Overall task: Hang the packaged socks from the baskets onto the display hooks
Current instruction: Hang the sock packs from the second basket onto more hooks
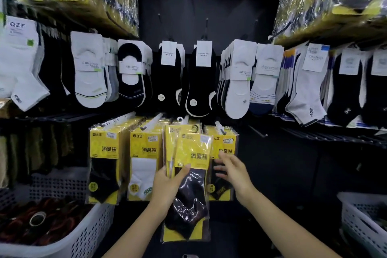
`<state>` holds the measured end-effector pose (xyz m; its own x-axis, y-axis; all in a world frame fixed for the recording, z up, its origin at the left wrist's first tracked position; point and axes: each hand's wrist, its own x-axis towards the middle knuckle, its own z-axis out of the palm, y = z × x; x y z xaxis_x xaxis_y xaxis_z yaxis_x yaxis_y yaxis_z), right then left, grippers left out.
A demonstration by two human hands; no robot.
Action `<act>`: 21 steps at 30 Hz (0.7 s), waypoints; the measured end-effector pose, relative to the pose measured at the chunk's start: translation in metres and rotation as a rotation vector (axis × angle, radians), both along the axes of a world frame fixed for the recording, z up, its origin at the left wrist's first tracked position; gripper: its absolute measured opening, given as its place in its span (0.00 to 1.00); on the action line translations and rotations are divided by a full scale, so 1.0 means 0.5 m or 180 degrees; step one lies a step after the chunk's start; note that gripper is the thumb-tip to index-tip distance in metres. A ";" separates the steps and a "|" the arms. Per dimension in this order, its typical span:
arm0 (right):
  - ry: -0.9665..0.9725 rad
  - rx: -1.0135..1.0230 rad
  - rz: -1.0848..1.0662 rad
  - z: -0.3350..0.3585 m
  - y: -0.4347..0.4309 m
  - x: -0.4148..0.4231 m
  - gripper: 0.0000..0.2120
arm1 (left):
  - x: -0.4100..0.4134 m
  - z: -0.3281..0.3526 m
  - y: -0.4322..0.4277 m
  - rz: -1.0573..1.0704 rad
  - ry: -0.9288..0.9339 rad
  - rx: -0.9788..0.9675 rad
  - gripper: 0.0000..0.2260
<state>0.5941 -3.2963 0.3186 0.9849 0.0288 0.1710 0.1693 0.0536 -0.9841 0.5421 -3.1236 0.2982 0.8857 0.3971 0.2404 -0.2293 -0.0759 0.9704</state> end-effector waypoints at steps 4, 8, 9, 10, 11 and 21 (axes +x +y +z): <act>-0.0166 -0.0020 0.0207 -0.006 0.012 -0.052 0.13 | -0.012 -0.025 -0.048 -0.0293 -0.0031 -0.0017 0.17; -0.0098 0.0247 -0.0003 -0.022 -0.014 -0.053 0.08 | -0.007 -0.030 -0.067 -0.0308 0.0049 -0.0249 0.12; -0.0043 0.0221 -0.0073 -0.027 -0.024 -0.050 0.08 | -0.005 -0.026 -0.064 -0.0236 0.0061 -0.0290 0.12; 0.0022 0.0174 -0.0152 -0.032 -0.035 -0.046 0.08 | -0.002 -0.022 -0.057 -0.0145 0.0054 -0.0287 0.14; 0.0074 0.0132 -0.0247 -0.038 -0.047 -0.041 0.08 | -0.001 -0.018 -0.049 -0.0049 -0.0001 -0.0280 0.16; -0.0200 -0.0034 -0.0637 0.019 -0.092 0.047 0.07 | 0.021 0.019 0.030 0.0411 -0.0302 0.0174 0.22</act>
